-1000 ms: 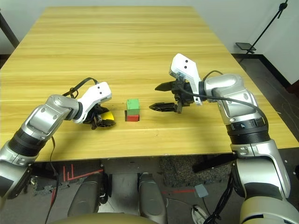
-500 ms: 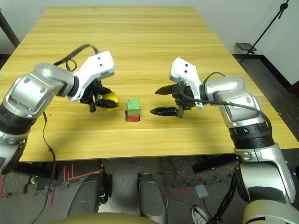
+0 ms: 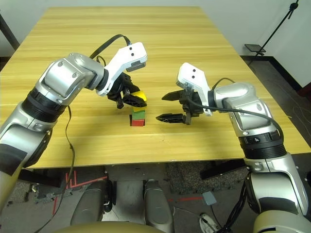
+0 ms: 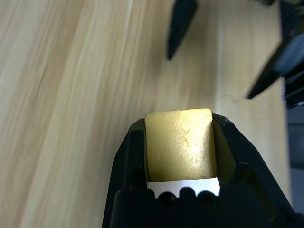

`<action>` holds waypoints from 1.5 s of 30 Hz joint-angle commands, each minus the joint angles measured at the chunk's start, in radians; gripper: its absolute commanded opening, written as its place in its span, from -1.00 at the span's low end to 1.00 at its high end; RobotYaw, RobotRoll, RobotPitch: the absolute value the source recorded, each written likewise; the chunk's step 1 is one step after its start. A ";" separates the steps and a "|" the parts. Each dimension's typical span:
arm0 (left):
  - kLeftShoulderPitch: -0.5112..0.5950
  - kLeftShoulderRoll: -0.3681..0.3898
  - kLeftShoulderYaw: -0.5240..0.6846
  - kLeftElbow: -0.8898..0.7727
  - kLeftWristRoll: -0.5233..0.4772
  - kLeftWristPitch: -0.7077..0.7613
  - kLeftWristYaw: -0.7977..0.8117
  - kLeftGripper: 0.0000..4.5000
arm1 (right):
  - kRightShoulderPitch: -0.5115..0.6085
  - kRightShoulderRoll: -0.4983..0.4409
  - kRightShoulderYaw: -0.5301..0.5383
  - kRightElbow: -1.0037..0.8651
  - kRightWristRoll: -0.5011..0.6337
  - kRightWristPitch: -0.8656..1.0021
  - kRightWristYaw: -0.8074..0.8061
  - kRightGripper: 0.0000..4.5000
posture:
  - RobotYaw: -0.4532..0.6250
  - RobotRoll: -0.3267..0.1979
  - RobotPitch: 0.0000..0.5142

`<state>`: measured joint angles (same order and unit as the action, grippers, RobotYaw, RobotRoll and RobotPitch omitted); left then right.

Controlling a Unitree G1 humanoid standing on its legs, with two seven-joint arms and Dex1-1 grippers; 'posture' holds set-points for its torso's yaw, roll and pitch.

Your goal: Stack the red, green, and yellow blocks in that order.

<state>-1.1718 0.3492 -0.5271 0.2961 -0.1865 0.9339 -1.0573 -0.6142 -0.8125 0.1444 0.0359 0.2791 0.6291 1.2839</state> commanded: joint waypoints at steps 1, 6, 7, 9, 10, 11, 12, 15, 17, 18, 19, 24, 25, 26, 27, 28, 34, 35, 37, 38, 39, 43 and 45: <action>-0.006 -0.010 -0.018 0.038 0.034 -0.065 -0.021 -0.14 | 0.009 -0.011 -0.019 -0.024 0.018 0.012 -0.011 1.00 | -0.01 -0.02 -0.71; 0.007 -0.014 -0.017 0.042 0.051 -0.080 -0.042 -0.14 | 0.015 -0.019 -0.018 -0.029 0.026 0.016 -0.021 1.00 | -0.01 -0.03 -0.70; 0.008 -0.013 -0.017 0.040 0.053 -0.079 -0.045 -0.14 | 0.015 -0.019 -0.017 -0.027 0.027 0.016 -0.022 1.00 | -0.01 -0.02 -0.69; 0.009 -0.012 -0.016 0.036 0.057 -0.079 -0.050 -0.14 | 0.015 -0.020 -0.016 -0.025 0.027 0.014 -0.022 1.00 | 0.00 -0.02 -0.69; 0.008 -0.013 -0.015 0.033 0.058 -0.079 -0.053 -0.14 | 0.015 -0.020 -0.015 -0.023 0.027 0.013 -0.022 1.00 | 0.00 -0.02 -0.68; 0.008 -0.014 -0.014 0.030 0.060 -0.080 -0.055 -0.14 | 0.015 -0.020 -0.015 -0.023 0.027 0.013 -0.023 1.00 | 0.00 -0.02 -0.69; 0.005 -0.016 -0.011 0.025 0.059 -0.074 -0.059 -0.14 | 0.015 -0.020 -0.014 -0.022 0.027 0.012 -0.023 1.00 | 0.00 -0.02 -0.68; 0.000 -0.018 -0.007 0.012 0.056 -0.060 -0.068 -0.14 | 0.014 -0.017 -0.012 -0.017 0.027 0.010 -0.024 1.00 | 0.01 -0.02 -0.68; 0.002 -0.016 -0.008 0.004 0.057 -0.057 -0.073 -0.14 | 0.010 -0.015 -0.009 -0.013 0.026 0.008 -0.023 1.00 | 0.01 -0.02 -0.67; 0.003 -0.015 -0.009 0.001 0.058 -0.055 -0.074 -0.14 | 0.008 -0.015 -0.009 -0.011 0.025 0.008 -0.023 1.00 | 0.01 -0.02 -0.67; 0.004 -0.014 -0.008 -0.002 0.058 -0.053 -0.074 -0.14 | 0.007 -0.015 -0.008 -0.011 0.025 0.008 -0.023 1.00 | 0.01 -0.02 -0.67; 0.015 -0.006 -0.021 -0.017 0.071 -0.063 -0.078 -0.14 | 0.005 -0.014 -0.005 -0.006 0.023 0.006 -0.020 1.00 | 0.01 -0.02 -0.66; 0.018 -0.005 -0.023 -0.018 0.073 -0.065 -0.080 -0.14 | 0.004 -0.013 -0.005 -0.007 0.023 0.007 -0.022 1.00 | 0.01 -0.02 -0.66; 0.020 -0.005 -0.025 -0.019 0.075 -0.065 -0.082 -0.14 | 0.004 -0.012 -0.005 -0.007 0.024 0.008 -0.022 1.00 | 0.01 -0.02 -0.66; 0.022 -0.005 -0.025 -0.020 0.075 -0.066 -0.083 -0.14 | 0.004 -0.012 -0.005 -0.008 0.024 0.008 -0.022 1.00 | 0.01 -0.02 -0.65; 0.023 -0.005 -0.027 -0.020 0.076 -0.067 -0.084 -0.14 | 0.004 -0.013 -0.005 -0.008 0.024 0.009 -0.022 1.00 | 0.01 -0.03 -0.65; 0.029 -0.010 -0.037 -0.010 0.088 -0.075 -0.086 -0.14 | 0.008 -0.015 -0.009 -0.014 0.028 0.014 -0.023 1.00 | 0.00 -0.03 -0.64; 0.029 -0.011 -0.039 -0.008 0.090 -0.077 -0.086 -0.14 | 0.009 -0.015 -0.009 -0.016 0.028 0.016 -0.024 1.00 | 0.00 -0.03 -0.64; 0.028 -0.013 -0.042 -0.004 0.094 -0.079 -0.087 -0.14 | 0.012 -0.015 -0.010 -0.020 0.030 0.020 -0.026 1.00 | 0.00 -0.03 -0.64; 0.029 -0.015 -0.042 -0.001 0.096 -0.084 -0.088 0.02 | 0.013 -0.015 -0.010 -0.021 0.030 0.021 -0.026 1.00 | 0.00 -0.03 -0.64; 0.029 -0.016 -0.042 0.002 0.098 -0.088 -0.089 0.18 | 0.013 -0.015 -0.010 -0.022 0.030 0.022 -0.026 1.00 | 0.00 -0.03 -0.64; 0.033 -0.027 -0.022 -0.015 0.085 -0.069 -0.088 0.70 | 0.014 -0.017 -0.012 -0.017 0.030 0.021 -0.025 1.00 | 0.02 -0.03 -0.65; 0.034 -0.033 0.003 -0.046 0.067 -0.033 -0.078 0.99 | 0.014 -0.018 -0.014 -0.013 0.031 0.019 -0.023 1.00 | 0.03 -0.03 -0.65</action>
<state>-1.1491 0.3235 -0.5428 0.2798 -0.1001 0.8743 -1.1388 -0.6082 -0.8193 0.1433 0.0271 0.2968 0.6453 1.2598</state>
